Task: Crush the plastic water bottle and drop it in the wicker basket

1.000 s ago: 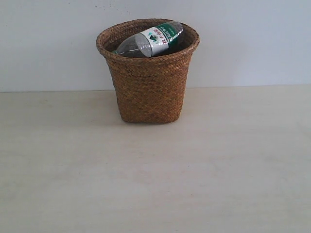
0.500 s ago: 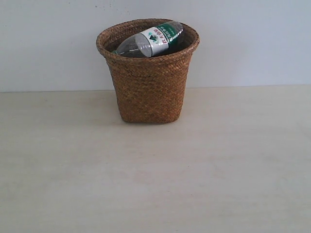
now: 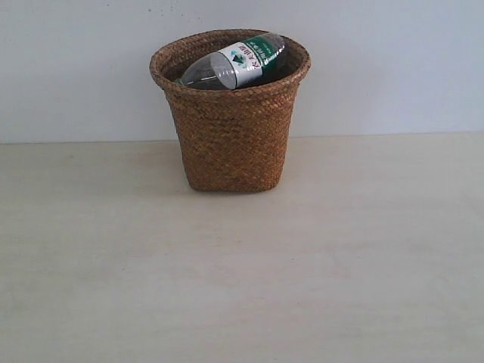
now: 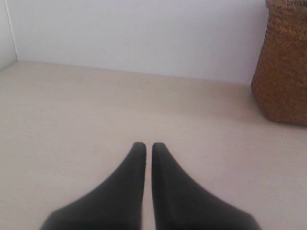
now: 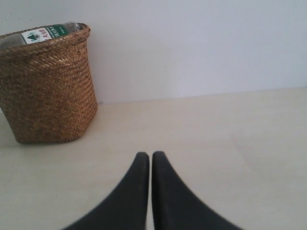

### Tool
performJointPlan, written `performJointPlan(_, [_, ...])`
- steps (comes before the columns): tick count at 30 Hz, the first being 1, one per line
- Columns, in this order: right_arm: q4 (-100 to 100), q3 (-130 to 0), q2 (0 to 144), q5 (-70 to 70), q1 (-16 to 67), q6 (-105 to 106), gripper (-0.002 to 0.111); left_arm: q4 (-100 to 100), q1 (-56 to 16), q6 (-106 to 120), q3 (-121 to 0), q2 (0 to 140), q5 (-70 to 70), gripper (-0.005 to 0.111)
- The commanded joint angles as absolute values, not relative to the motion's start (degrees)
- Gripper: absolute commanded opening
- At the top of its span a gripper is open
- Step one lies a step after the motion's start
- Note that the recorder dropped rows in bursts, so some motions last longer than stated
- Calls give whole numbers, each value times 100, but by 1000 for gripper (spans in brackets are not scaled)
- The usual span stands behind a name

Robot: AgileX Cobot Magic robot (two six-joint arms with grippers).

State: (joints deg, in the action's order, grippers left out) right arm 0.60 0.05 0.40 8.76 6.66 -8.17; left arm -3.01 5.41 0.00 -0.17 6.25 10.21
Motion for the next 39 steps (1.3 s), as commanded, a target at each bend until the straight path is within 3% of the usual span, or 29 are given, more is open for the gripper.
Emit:
performJointPlan(1, [62,0,0,838,646,-804,0,-346,557,0,0,612,1295,4])
performJointPlan(39, [62,0,0,838,646,-804,0,-358,557,0,0,612,1526,4])
